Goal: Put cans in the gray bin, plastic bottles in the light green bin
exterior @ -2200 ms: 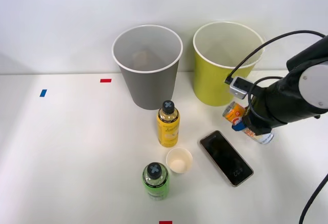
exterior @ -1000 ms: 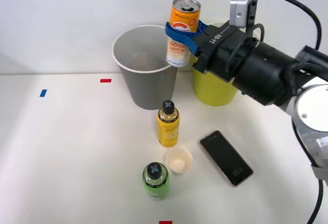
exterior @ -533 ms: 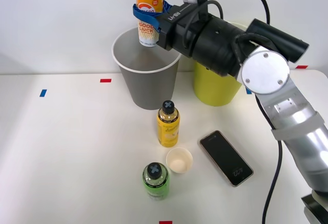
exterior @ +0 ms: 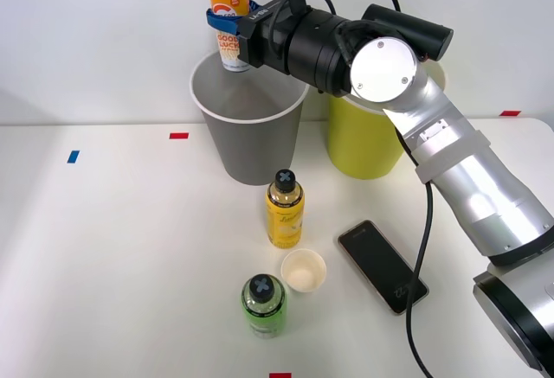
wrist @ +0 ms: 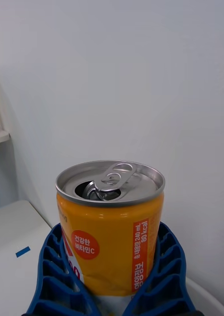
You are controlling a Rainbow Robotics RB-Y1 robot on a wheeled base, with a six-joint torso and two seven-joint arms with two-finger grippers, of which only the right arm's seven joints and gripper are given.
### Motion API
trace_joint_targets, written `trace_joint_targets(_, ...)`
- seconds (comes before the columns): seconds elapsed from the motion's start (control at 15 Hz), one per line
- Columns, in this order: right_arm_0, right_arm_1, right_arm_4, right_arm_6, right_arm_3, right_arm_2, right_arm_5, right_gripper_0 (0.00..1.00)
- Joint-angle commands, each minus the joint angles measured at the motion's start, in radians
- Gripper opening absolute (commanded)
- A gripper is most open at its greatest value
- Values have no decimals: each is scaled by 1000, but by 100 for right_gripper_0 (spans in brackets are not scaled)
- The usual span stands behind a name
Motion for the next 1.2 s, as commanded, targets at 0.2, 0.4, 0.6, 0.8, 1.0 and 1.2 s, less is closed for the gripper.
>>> trace_joint_targets(0.2, -3, -2, 27, 1, 5, 5, -25, 81)
trace_joint_targets(0.4, -1, -32, 21, 1, 3, 26, -26, 100)
trace_joint_targets(0.6, 31, -104, -18, 9, -64, 60, -28, 100)
trace_joint_targets(0.8, 178, -205, -56, -2, -281, 64, -62, 100)
trace_joint_targets(1.0, 362, -286, -65, -8, -455, 63, -187, 100)
trace_joint_targets(1.2, 609, -357, -82, 1, -618, 63, -410, 100)
